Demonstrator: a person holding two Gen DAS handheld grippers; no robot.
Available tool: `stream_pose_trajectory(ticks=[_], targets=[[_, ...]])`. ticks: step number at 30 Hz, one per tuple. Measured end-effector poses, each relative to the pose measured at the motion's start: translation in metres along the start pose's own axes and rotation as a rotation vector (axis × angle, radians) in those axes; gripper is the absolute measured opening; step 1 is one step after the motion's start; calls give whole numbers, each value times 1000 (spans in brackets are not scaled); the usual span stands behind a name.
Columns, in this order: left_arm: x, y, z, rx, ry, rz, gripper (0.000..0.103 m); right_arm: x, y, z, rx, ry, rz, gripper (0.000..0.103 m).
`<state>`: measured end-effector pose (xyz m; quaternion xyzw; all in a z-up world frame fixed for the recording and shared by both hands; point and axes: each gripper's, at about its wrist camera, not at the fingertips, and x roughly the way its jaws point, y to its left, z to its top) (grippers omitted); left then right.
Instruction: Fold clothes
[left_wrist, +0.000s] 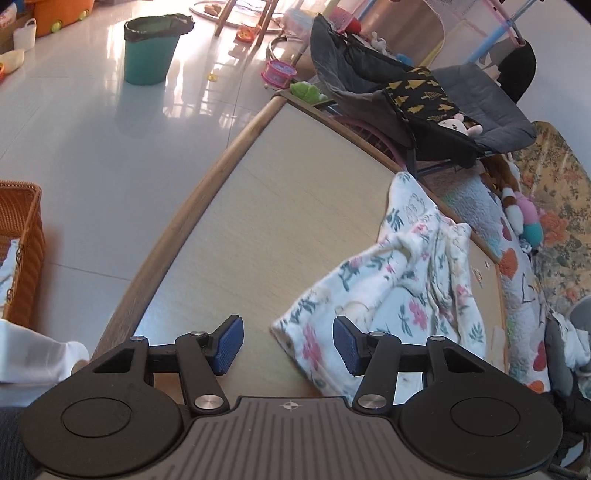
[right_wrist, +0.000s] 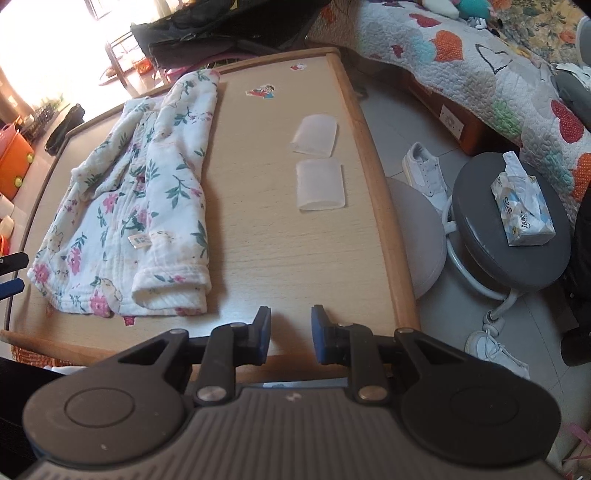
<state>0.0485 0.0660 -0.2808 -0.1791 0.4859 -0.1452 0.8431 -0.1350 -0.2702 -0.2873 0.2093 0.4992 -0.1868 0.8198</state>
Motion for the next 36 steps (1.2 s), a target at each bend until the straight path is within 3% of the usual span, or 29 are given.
stream_pose_trajectory(ticks=[6,12,21,25,36], targets=[[11,-5,1,-11,22,-15,25,1,2,2,-9,12,-14,22],[19,-10,-1,15,28,-20,11,2,6,4,13,65,-29,22],[4,-17,-3,-16,-27,-49,9,2,11,2,1,74,-52,22],[-10,-30,-3,-2,-36,-96,9,2,12,2,6,77,-56,22],[-20,-70,-20,73,-6,-173,8,1,3,6,75,92,-22,23]])
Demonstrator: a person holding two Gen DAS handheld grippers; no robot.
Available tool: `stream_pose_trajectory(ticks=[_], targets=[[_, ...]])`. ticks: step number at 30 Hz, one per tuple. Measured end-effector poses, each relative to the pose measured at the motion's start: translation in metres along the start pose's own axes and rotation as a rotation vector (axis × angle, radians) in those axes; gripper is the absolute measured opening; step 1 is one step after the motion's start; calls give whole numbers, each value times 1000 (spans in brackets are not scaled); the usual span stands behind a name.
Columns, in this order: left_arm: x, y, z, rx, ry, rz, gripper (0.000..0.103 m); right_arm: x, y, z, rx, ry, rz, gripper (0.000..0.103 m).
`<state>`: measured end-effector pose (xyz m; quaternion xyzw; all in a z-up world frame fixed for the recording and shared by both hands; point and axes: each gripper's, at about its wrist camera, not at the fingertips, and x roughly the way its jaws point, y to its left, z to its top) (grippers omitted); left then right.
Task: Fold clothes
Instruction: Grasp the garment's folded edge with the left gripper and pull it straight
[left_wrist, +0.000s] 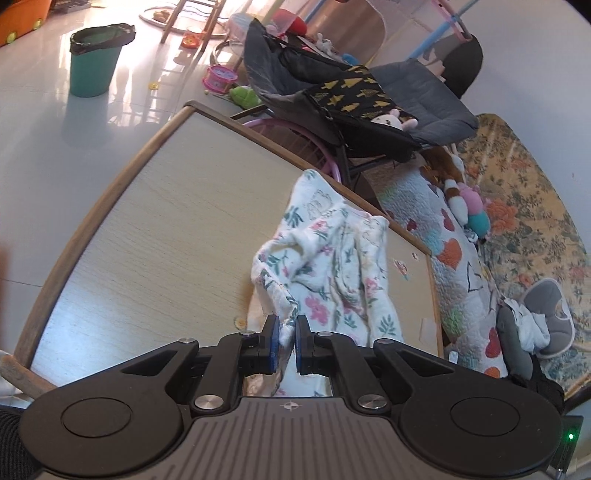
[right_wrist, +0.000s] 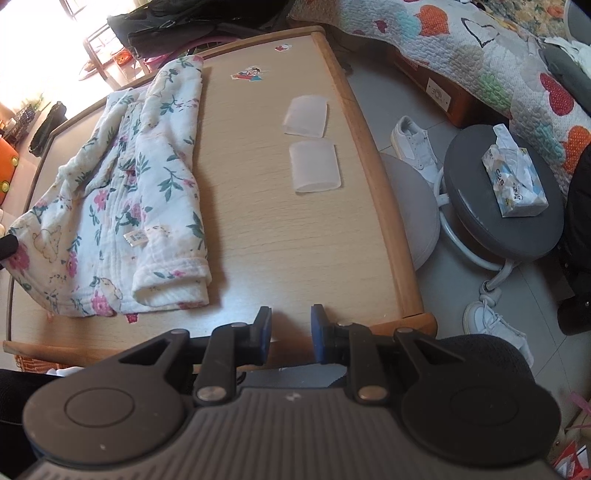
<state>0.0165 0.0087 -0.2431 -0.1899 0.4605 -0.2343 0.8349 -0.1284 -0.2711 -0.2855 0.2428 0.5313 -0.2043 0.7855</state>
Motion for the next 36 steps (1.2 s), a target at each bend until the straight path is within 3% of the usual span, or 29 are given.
stream_pose_trajectory(ticks=[14,21,30,36], targets=[[35,-34,-28,227,142,-5,8,-1,5,-1,-12,-2,-6,24],[61,-53,-40,432,231,39,8,-1,3,-2,-22,0,-7,24],[79,-54,-39,514,327,55,9,0,3,0,-21,5,-4,24],[87,-57,-32,558,395,50,18,1,3,2,-23,10,-1,25]])
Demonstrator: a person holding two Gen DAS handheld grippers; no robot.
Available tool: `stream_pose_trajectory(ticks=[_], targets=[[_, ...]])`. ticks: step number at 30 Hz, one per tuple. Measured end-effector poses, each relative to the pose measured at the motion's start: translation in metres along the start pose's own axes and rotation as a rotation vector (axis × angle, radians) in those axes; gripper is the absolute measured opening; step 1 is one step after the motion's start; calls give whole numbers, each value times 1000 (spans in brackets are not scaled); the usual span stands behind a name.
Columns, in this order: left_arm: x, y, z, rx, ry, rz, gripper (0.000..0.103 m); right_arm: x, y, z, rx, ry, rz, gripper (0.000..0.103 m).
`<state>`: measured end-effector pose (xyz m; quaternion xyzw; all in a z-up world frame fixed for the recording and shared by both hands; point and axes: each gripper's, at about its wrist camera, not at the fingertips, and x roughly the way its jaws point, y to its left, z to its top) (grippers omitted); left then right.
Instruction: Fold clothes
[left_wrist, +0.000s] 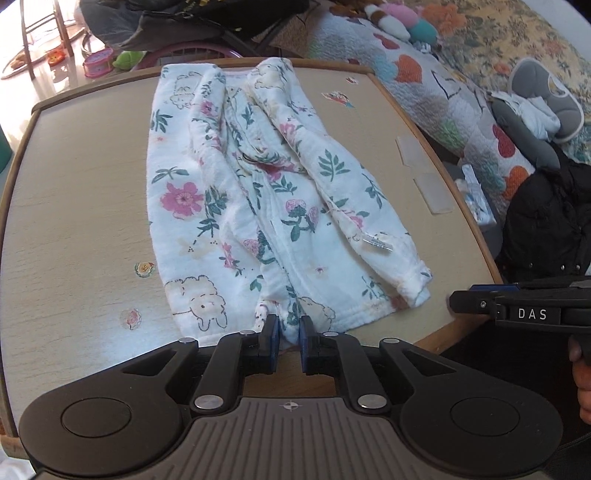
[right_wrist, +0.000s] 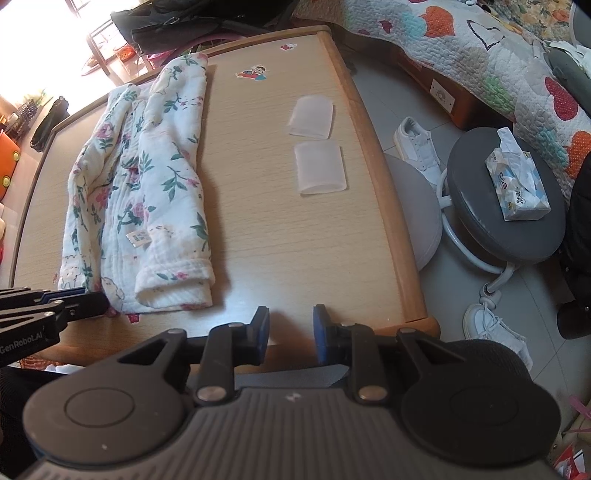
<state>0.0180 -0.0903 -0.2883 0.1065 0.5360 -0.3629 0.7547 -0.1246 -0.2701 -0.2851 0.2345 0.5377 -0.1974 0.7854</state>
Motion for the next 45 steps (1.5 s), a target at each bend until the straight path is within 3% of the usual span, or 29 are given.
stream_pose_trajectory(ticks=[5,8,12,16,19,21,27,32,35,37,45], targets=[[0,0,8,54,66,-13,19,0,-4,1,14,7,17,26],[-4,3,12,89,100,-31,26,0,-5,3,22,14,25,26],[-19,16,22,75,68,-69,37,1,-5,4,28,25,30,26],[-35,32,40,-29,-21,-48,42,1,-6,6,32,35,35,26],[-43,41,56,-114,-67,-117,42,1,-8,7,37,40,45,26],[-42,38,64,-105,-67,-147,43,1,-10,8,43,44,56,26],[-33,31,88,-108,-95,51,43,1,-14,9,54,51,73,26],[-20,28,112,-96,-78,126,43,1,-14,10,54,50,77,26],[-5,26,120,-113,-61,180,34,1,-15,11,56,50,78,26],[2,27,123,-126,-60,170,17,1,-15,11,54,50,78,26],[12,23,124,-157,-71,108,14,2,-16,11,54,47,82,26]])
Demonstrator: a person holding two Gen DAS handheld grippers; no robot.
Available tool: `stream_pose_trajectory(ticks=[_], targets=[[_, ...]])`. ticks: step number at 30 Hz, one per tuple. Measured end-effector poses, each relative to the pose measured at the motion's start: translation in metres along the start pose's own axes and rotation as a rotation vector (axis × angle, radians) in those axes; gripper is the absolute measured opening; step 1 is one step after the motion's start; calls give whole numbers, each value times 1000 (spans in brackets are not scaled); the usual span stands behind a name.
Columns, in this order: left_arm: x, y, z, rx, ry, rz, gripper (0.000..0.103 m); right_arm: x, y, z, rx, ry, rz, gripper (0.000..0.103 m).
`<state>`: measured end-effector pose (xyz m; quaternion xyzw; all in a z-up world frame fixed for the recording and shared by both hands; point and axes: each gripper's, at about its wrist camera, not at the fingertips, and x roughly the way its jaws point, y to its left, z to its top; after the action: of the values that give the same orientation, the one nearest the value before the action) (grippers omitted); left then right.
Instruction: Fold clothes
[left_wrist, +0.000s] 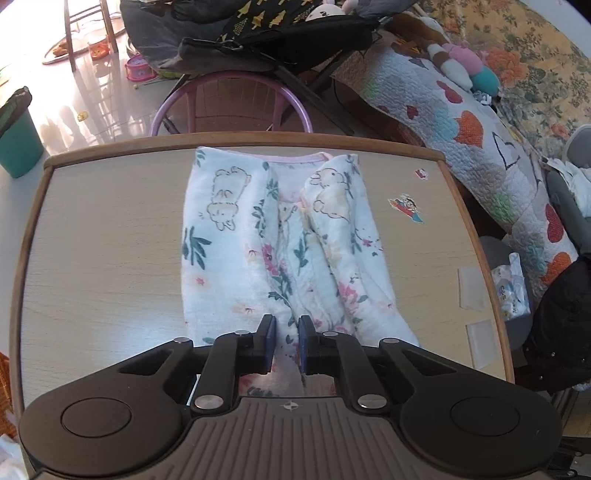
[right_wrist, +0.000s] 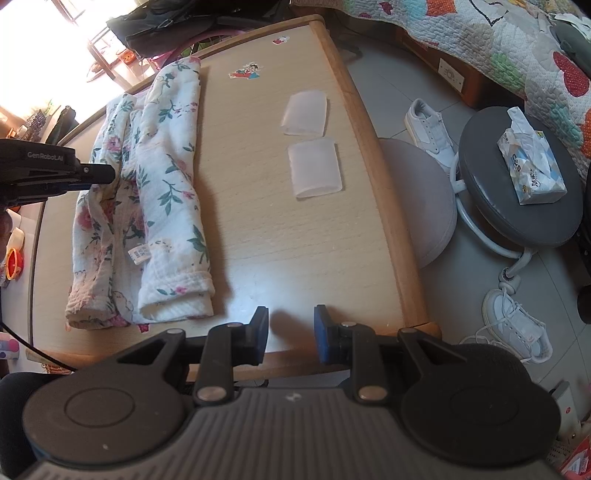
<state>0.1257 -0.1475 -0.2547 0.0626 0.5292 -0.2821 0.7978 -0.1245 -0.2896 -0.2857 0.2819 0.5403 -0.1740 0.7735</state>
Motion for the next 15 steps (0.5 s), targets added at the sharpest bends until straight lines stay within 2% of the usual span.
stream_pose_trajectory(ticks=[8,15], targets=[[16,2,-11,-7,0,26,19,1,3,0,-14,2,-12,26],[-8,0,-12,-17,-31,22,22,1,1,4,-9,14,-36,26]])
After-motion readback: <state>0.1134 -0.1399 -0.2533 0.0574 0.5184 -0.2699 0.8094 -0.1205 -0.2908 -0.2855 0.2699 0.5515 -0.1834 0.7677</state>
